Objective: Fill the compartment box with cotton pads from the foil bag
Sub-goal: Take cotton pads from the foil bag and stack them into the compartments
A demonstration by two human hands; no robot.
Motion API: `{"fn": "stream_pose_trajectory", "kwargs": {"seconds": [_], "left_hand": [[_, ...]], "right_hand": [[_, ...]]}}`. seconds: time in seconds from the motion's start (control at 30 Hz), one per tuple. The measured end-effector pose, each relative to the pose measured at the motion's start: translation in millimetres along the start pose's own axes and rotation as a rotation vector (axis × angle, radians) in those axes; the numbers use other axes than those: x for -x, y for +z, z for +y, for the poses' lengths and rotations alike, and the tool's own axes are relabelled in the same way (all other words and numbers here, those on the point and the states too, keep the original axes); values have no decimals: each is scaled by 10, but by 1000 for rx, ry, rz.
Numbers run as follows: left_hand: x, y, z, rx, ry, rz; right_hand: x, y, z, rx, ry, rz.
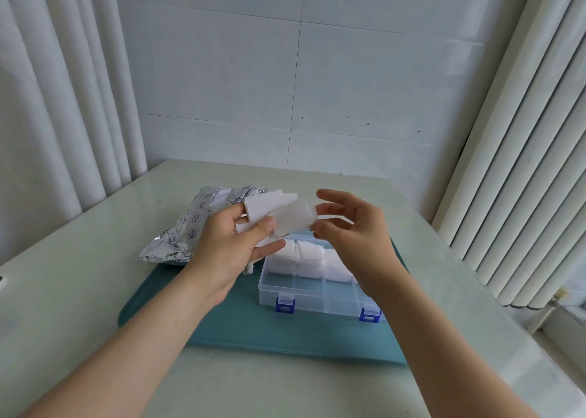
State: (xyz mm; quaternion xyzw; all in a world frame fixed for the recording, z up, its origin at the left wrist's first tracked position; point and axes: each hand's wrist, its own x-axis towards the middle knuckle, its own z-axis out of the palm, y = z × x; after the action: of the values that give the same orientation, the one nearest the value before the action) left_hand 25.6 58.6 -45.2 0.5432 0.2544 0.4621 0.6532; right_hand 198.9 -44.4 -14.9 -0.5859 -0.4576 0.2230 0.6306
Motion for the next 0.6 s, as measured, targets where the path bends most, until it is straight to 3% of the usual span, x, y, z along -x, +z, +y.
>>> {"fn": "stream_pose_trajectory", "kwargs": {"seconds": [0.17, 0.27, 0.37, 0.47, 0.6], "left_hand": [[0, -13, 2, -56, 37, 31], [16, -1, 7, -87, 49, 43], [32, 18, 14, -101, 69, 30], [32, 26, 23, -118, 84, 11], [47, 48, 39, -120, 90, -3]], "right_hand": [[-46, -18, 29, -48, -15, 304], [-44, -29, 6, -104, -29, 380], [-19, -4, -58, -193, -3, 253], [13, 35, -76, -125, -13, 99], [37, 58, -58, -3, -19, 96]]}}
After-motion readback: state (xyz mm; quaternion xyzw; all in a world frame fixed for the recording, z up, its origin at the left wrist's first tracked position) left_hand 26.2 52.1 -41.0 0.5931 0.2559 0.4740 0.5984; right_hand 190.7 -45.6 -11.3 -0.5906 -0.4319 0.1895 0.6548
